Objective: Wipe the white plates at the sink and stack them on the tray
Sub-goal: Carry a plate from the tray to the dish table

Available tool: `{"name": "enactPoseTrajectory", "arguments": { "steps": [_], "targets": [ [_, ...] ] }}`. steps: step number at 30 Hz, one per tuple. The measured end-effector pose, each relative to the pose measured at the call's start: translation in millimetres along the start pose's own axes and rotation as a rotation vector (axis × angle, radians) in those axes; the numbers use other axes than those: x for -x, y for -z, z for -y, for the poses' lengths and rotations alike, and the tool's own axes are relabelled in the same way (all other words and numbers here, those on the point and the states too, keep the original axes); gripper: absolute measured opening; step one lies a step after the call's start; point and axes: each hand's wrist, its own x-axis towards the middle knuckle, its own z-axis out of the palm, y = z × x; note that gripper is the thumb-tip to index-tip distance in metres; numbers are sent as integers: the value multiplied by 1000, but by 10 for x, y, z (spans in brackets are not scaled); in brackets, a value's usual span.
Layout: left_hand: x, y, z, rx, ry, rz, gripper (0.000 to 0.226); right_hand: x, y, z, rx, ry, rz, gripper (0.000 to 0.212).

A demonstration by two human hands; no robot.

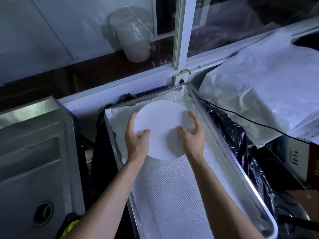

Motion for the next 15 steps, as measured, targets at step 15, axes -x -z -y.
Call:
{"name": "enactPoseTrajectory", "arguments": {
  "steps": [15],
  "targets": [
    [107, -59, -9, -7, -49, -18, 71, -20, 77, -34, -17, -3, 33, 61]
  ]
}}
